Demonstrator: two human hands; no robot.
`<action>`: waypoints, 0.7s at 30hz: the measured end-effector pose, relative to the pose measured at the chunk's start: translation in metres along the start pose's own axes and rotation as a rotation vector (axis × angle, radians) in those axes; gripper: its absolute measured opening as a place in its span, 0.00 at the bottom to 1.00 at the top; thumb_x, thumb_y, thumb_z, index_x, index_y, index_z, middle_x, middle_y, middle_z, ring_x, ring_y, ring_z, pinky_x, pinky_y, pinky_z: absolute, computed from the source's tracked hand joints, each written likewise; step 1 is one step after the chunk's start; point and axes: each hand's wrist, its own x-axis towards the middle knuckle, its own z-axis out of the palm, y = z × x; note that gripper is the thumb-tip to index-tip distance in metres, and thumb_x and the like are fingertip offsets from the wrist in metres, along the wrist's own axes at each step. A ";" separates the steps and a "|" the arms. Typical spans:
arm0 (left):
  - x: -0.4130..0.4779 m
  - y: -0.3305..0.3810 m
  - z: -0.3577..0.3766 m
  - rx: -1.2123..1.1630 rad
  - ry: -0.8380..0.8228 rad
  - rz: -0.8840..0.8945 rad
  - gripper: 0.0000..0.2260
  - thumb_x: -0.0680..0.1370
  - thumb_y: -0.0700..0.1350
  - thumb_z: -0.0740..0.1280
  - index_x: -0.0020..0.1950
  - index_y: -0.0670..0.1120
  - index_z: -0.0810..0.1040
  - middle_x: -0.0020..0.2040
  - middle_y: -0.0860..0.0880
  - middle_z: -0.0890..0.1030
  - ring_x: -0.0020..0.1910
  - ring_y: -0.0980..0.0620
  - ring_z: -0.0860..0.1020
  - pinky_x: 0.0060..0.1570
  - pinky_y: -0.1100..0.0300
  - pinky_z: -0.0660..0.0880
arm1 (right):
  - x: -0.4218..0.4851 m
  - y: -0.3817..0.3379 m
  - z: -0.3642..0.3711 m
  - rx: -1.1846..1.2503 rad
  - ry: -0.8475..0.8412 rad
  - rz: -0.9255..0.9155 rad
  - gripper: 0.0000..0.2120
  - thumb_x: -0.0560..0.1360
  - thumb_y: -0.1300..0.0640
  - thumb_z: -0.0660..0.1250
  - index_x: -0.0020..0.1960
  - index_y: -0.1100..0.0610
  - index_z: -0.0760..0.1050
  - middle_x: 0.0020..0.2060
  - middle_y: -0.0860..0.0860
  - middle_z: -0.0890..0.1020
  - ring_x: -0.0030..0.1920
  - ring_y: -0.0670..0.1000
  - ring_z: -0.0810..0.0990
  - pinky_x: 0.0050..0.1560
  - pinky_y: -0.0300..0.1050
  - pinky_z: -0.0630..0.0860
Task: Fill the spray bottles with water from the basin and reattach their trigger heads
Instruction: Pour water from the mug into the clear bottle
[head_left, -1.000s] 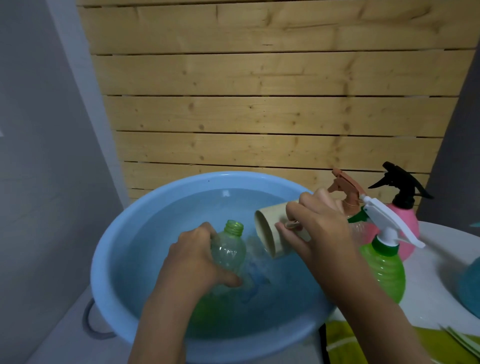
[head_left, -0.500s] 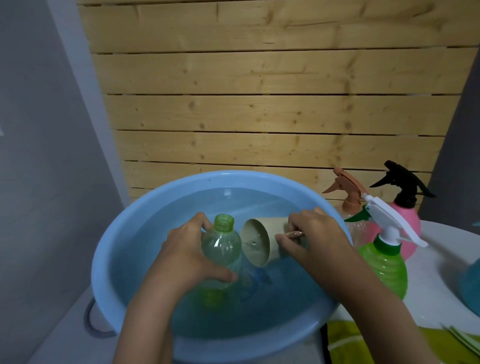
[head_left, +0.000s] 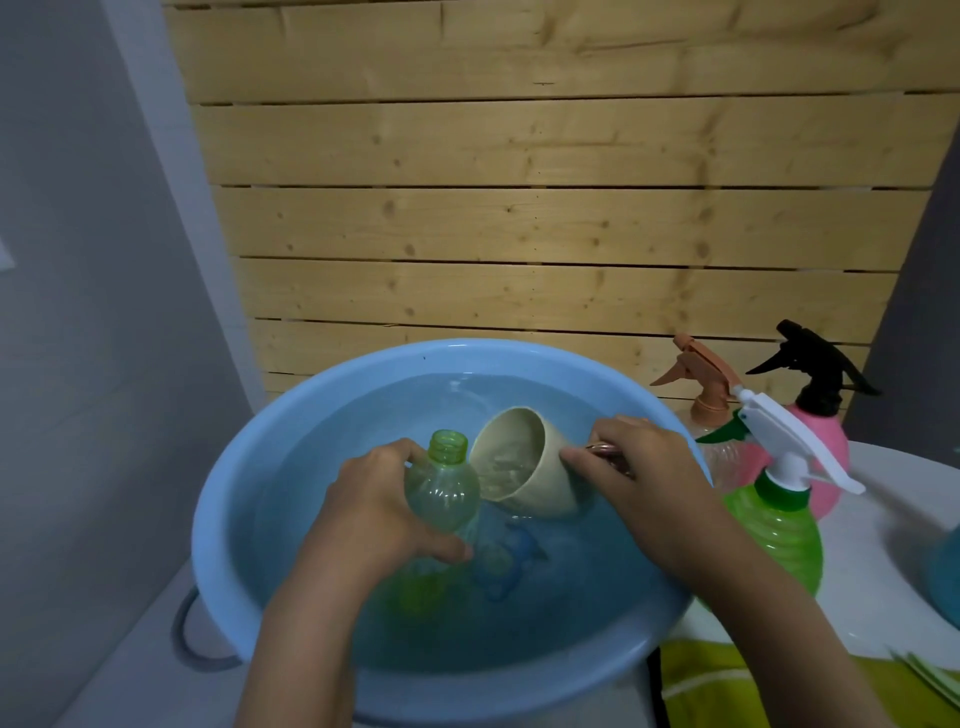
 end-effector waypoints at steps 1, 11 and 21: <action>0.000 0.000 0.000 0.006 -0.002 -0.002 0.29 0.53 0.50 0.83 0.47 0.56 0.72 0.52 0.50 0.76 0.52 0.50 0.75 0.45 0.60 0.71 | -0.001 -0.001 -0.002 0.016 0.032 0.005 0.19 0.76 0.55 0.68 0.30 0.55 0.64 0.29 0.48 0.68 0.34 0.46 0.67 0.36 0.35 0.63; 0.001 -0.001 0.003 0.046 -0.005 -0.013 0.29 0.53 0.50 0.83 0.49 0.56 0.74 0.52 0.52 0.76 0.51 0.50 0.75 0.50 0.56 0.75 | -0.005 -0.006 -0.014 0.311 0.245 0.226 0.20 0.75 0.54 0.68 0.32 0.66 0.69 0.27 0.56 0.70 0.31 0.47 0.65 0.34 0.43 0.62; 0.002 0.000 0.004 0.056 -0.019 -0.014 0.30 0.49 0.52 0.81 0.47 0.58 0.74 0.51 0.54 0.77 0.51 0.50 0.76 0.50 0.55 0.77 | -0.010 -0.012 -0.026 0.763 0.390 0.494 0.15 0.75 0.54 0.70 0.46 0.68 0.75 0.41 0.56 0.77 0.38 0.42 0.78 0.30 0.35 0.70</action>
